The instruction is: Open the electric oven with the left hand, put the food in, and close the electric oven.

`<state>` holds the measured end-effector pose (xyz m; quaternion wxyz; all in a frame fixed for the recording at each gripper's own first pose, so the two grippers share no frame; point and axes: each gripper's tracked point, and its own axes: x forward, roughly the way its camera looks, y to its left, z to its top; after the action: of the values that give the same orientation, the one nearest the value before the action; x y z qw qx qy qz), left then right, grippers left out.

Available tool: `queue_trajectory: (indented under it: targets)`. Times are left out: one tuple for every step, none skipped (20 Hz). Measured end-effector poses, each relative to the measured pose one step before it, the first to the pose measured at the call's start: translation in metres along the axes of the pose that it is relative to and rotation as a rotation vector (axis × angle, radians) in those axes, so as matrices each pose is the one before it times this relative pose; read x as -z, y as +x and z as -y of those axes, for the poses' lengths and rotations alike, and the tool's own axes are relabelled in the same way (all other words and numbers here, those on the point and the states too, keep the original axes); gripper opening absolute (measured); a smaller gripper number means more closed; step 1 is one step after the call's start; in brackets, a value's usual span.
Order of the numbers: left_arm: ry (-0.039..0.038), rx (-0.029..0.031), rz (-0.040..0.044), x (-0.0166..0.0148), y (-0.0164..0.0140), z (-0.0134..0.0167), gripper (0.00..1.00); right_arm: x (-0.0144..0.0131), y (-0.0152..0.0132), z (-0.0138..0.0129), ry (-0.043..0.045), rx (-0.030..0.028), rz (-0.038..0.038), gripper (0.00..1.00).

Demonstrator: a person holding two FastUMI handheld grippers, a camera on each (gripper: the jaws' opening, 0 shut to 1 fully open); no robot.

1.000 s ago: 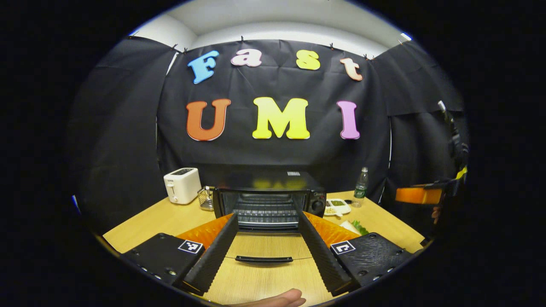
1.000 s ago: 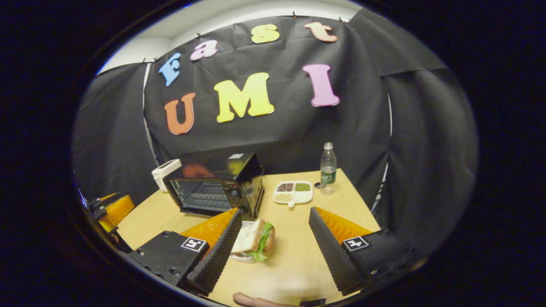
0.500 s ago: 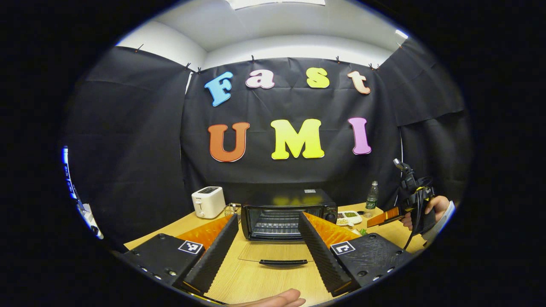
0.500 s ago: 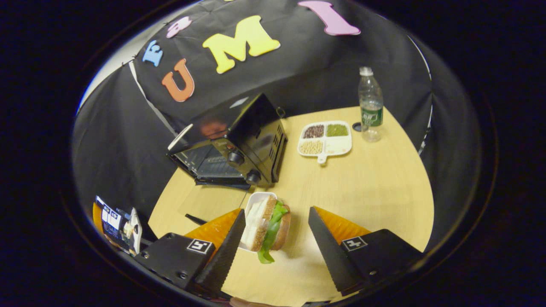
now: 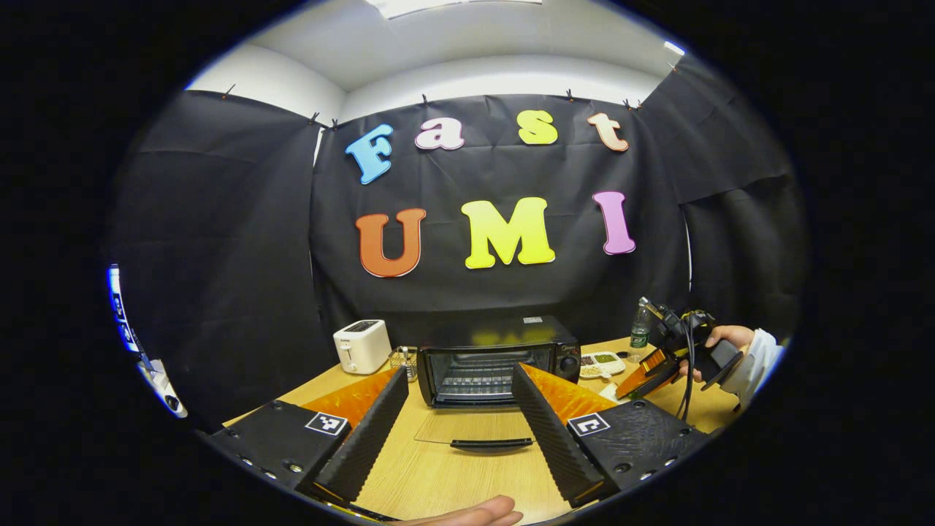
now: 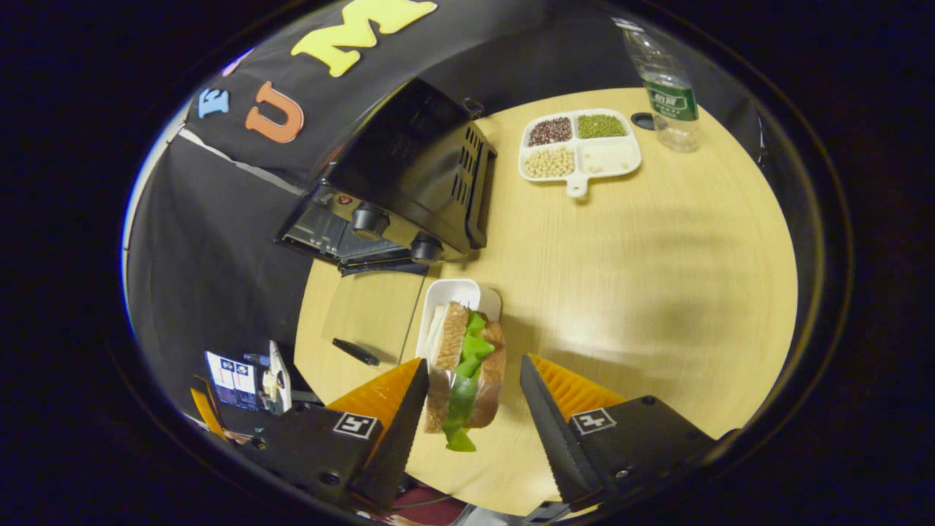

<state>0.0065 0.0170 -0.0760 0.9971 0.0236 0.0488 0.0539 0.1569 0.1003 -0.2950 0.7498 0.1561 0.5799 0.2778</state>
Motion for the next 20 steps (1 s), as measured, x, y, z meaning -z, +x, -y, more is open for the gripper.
queue_trajectory:
  targets:
    - [0.00415,0.0038,-0.00549,0.0008,-0.00081,0.001,0.94,0.00086,0.00318,-0.00165,0.02091,-0.02062,-0.01676,0.74]
    - [0.00672,0.00196,-0.00461,0.0007,0.00056,0.00021,0.94,0.00016,0.00121,-0.00173,0.01999,-0.01968,-0.01918,0.67]
    - [0.00901,-0.00094,-0.00151,0.00102,-0.0004,-0.00037,0.94,0.00114,0.00232,-0.00317,0.02128,-0.01914,-0.01247,0.64]
    - [0.00852,-0.00813,0.00302,0.00024,-0.00003,-0.0016,0.94,0.00055,0.0012,-0.0004,0.01019,-0.00655,-0.01367,0.58]
    - [0.00834,-0.0058,0.00416,-0.00111,0.00017,-0.00152,0.94,0.00158,-0.00088,0.00063,0.0051,0.00077,-0.00844,0.54]
    - [0.00347,-0.00329,0.00137,0.00001,-0.00127,-0.00068,0.93,0.00022,0.0004,-0.00038,0.00392,-0.00083,-0.00175,0.54]
    - [-0.00263,0.0004,-0.00014,0.00131,-0.00132,-0.00041,0.93,0.00117,-0.0003,-0.00078,0.00523,-0.00404,-0.00777,0.55]
    - [-0.00558,0.00352,-0.00143,0.00081,0.00059,0.00039,0.93,0.00111,-0.0005,-0.00122,0.00284,-0.00565,-0.00486,0.5]
    - [-0.0066,0.00178,-0.0029,0.00174,0.0002,-0.00006,0.93,0.00059,-0.0009,-0.00096,0.00484,-0.00013,0.00268,0.48]
    - [-0.0048,0.00079,-0.00168,0.00179,-0.00108,-0.00154,0.93,0.0022,-0.0006,-0.00063,0.00413,0.00197,0.00095,0.42]
    - [-0.00331,-0.00307,-0.00061,0.00025,-0.00051,-0.002,0.93,0.00139,-0.00134,-0.00027,-0.0006,0.00329,0.00168,0.41]
    - [-0.00274,-0.00067,-0.00092,0.00058,0.0002,-0.00288,0.93,0.00218,-0.00158,-0.00132,0.00457,0.00486,0.00529,0.4]
    - [-0.00292,0.00239,-0.00116,0.00062,-0.00034,-0.00053,0.93,0.00186,-0.00201,-0.00089,0.00721,0.00304,0.00407,0.39]
    - [-0.00277,0.00112,0.00178,-0.00009,0.00022,-0.00122,0.93,0.00116,-0.00236,-0.00058,0.00614,0.00326,0.01082,0.39]
    - [-0.00069,0.00157,0.0018,-0.00004,-0.00022,-0.00159,0.93,0.00226,-0.00332,-0.00128,0.00181,-0.0012,0.0157,0.39]
    - [-0.003,-0.00003,0.00619,-0.00048,-0.00123,-0.00321,0.93,0.00114,-0.00406,-0.00314,0.00104,-0.00502,0.02449,0.43]
    - [-0.00643,0.00188,0.00999,-0.00044,-0.00174,-0.00263,0.93,0.00143,-0.00392,-0.00372,0.00311,-0.00532,0.02382,0.39]
    - [-0.00879,0.00724,0.00666,0.00052,-0.00235,-0.00089,0.93,0.00277,-0.00546,-0.00445,0.00207,-0.00529,0.02362,0.39]
    - [-0.00931,0.014,-0.00083,0.00309,-0.00076,0.00048,0.93,0.00165,-0.0043,-0.00599,0.00305,-0.01033,0.02922,0.39]
    - [-0.00472,0.00986,-0.00225,0.00221,-0.00117,-0.00119,0.93,0.00223,-0.00395,-0.00683,-0.00093,-0.01214,0.02807,0.39]
